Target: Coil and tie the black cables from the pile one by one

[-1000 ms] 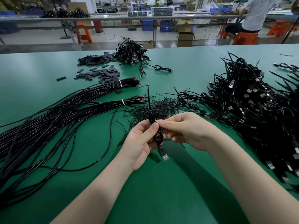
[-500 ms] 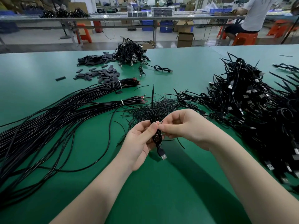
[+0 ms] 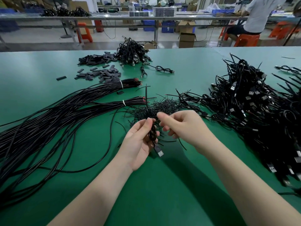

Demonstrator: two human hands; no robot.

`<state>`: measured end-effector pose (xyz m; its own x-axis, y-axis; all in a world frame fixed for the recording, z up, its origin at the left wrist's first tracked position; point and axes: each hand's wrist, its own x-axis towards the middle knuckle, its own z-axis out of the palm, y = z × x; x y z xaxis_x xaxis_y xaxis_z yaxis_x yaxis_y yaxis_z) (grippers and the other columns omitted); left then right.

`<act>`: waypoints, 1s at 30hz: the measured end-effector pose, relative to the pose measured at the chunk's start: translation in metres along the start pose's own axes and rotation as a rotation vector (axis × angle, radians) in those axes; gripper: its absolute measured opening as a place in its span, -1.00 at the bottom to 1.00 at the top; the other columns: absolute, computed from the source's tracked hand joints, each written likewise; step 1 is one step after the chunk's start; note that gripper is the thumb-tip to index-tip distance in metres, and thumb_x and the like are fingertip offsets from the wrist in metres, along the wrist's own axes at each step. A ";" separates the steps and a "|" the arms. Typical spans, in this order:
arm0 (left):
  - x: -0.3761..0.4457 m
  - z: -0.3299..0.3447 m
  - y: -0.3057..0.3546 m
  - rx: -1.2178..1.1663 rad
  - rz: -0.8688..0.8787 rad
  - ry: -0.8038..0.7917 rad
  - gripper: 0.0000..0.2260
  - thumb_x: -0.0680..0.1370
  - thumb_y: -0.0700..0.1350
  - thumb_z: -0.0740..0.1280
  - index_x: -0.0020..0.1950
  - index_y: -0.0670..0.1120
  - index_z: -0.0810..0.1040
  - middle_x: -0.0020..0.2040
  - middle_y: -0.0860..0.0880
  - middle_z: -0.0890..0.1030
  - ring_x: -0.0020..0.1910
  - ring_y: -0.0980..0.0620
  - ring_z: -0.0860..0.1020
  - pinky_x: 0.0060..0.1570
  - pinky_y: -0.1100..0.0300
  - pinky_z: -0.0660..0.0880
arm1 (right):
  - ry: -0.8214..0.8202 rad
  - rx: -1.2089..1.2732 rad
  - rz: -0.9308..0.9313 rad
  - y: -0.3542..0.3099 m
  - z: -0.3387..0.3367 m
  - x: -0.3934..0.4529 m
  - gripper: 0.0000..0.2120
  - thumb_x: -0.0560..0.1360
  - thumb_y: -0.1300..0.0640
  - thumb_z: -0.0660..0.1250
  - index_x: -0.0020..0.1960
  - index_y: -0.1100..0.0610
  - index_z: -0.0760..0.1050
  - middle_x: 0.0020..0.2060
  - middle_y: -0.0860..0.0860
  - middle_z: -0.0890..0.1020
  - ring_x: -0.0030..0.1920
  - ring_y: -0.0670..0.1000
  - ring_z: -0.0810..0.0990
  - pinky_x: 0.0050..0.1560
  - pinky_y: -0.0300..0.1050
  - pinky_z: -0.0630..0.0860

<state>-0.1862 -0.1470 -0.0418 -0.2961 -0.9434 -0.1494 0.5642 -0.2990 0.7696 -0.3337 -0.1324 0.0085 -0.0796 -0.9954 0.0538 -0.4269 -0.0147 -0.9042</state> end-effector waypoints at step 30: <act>0.001 0.001 0.001 0.135 -0.089 0.023 -0.83 0.38 0.05 0.44 -0.30 -0.02 0.59 -0.35 0.03 0.51 -0.46 0.14 0.46 -0.49 0.32 0.41 | 0.070 -0.533 -0.523 0.003 0.008 0.002 -0.90 0.47 0.23 0.41 -0.23 0.15 0.58 -0.35 -0.01 0.61 -0.29 -0.05 0.56 -0.20 -0.23 0.41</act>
<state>-0.1865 -0.1480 -0.0408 -0.3219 -0.9175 -0.2336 0.4274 -0.3610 0.8289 -0.3283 -0.1350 0.0023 0.2037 -0.8626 0.4631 -0.8020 -0.4183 -0.4264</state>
